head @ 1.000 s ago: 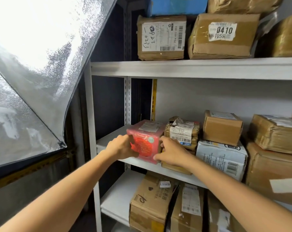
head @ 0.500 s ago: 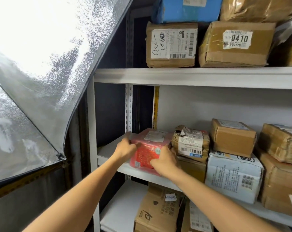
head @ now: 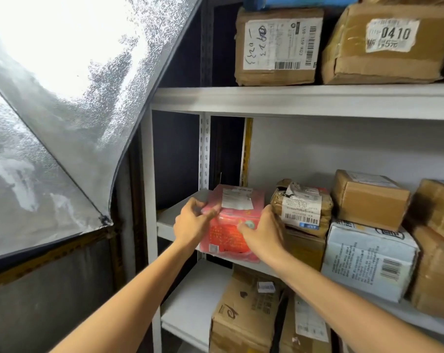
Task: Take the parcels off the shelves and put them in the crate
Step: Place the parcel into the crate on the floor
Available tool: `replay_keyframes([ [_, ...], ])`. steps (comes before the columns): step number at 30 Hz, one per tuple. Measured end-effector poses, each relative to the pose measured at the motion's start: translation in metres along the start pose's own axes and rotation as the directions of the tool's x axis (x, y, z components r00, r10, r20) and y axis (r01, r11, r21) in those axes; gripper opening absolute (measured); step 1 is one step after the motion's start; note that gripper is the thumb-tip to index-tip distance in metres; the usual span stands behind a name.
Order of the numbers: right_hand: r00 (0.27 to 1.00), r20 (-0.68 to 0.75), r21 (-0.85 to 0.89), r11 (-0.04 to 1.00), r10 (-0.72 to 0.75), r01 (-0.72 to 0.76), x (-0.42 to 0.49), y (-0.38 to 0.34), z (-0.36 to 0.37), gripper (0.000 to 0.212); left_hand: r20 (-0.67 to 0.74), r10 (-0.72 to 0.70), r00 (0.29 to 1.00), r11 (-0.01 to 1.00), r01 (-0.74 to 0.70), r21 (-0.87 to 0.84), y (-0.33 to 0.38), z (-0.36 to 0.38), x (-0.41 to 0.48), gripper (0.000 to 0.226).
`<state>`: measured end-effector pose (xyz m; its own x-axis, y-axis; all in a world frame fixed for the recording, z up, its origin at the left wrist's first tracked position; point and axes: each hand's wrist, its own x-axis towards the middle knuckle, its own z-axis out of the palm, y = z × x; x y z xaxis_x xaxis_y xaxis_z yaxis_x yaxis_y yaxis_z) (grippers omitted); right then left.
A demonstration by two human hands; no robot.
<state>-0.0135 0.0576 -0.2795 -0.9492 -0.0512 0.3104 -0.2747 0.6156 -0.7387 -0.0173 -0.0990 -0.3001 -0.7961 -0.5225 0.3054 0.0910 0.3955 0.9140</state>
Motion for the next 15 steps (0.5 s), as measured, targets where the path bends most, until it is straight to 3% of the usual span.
replay_keyframes([
  [4,0.996,-0.058,-0.049,0.997,-0.061,0.058,-0.001,0.0,-0.004,0.054,0.055,-0.044,0.998,0.996,0.048,-0.077,0.002,-0.01,-0.006,0.035],
  [7,0.996,-0.041,-0.108,0.991,-0.083,0.078,-0.001,-0.001,-0.002,0.07,0.176,-0.174,0.969,0.966,0.203,-0.159,0.008,-0.016,-0.001,0.08],
  [8,0.997,-0.029,-0.13,0.989,-0.078,0.073,-0.002,-0.002,-0.001,0.075,0.224,-0.203,0.953,0.956,0.242,-0.163,0.011,-0.018,0.0,0.084],
  [11,0.998,-0.012,-0.163,0.984,-0.069,0.066,-0.001,-0.001,0.005,0.074,0.338,-0.195,0.921,0.957,0.254,-0.141,0.018,-0.019,-0.001,0.066],
  [15,1.0,0.022,-0.009,1.0,-0.022,0.022,0.004,0.002,0.009,0.066,0.365,-0.21,0.907,0.921,0.309,-0.236,0.007,-0.024,-0.002,0.059],
])
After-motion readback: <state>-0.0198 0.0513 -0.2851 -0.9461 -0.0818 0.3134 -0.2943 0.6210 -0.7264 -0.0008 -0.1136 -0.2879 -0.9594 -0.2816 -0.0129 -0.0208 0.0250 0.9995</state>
